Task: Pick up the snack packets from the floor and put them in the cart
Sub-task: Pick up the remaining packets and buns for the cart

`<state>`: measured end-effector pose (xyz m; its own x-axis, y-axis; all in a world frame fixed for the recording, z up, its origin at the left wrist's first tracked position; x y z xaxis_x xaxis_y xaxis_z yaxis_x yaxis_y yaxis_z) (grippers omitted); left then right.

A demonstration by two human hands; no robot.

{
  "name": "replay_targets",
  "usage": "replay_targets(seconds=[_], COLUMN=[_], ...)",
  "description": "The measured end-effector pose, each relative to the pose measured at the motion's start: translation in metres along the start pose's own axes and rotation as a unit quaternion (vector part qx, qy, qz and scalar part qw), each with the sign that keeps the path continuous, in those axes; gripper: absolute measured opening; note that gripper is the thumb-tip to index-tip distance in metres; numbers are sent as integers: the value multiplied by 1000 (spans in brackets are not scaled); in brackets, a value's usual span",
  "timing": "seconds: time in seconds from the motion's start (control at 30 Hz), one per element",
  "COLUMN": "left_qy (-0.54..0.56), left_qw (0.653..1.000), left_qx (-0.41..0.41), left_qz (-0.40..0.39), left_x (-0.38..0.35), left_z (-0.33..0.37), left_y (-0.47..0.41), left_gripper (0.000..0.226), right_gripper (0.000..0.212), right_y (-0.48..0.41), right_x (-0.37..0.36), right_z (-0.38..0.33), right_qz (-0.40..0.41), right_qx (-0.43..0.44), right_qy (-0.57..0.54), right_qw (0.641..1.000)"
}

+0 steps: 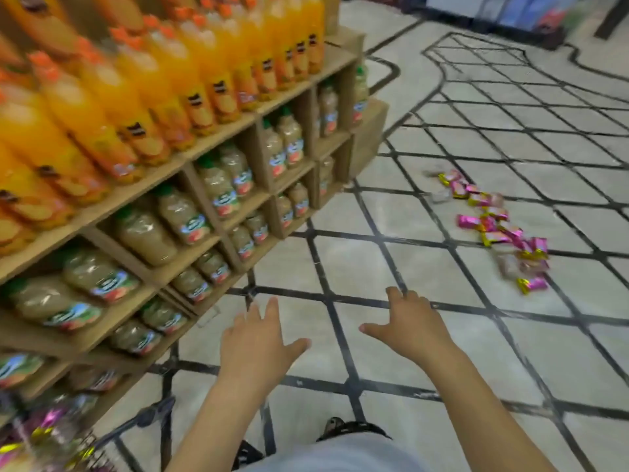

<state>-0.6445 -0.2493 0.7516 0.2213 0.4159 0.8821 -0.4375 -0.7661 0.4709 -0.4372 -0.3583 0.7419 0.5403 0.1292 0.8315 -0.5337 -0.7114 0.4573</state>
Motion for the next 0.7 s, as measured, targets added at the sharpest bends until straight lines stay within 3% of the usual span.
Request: replay_targets(seconds=[0.23,0.7], left_qy=[-56,-114], left_qw=[992,947], left_qx=[-114,-299], left_qz=[2,-9], left_x=[8,48], left_z=[99,254], left_y=[-18,-116], left_gripper=[94,96], right_gripper=[93,96], right_y=[27,12], right_x=[4,55], right_z=[101,201], right_qz=[24,78], right_qx=[-120,-313], right_qy=[-98,-186], right_qw=[988,928])
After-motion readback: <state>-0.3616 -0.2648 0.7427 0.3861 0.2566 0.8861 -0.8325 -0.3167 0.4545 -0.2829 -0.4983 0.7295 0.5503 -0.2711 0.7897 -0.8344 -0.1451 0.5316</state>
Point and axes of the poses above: each hand's wrist, its own y-axis away from the middle knuckle, its own x-axis out of the back of the hand, z = x × y, the point moved 9 cm from there along -y, towards the middle knuckle, and after that the axes turned 6 degrees about -y, right-handed, at the moved point
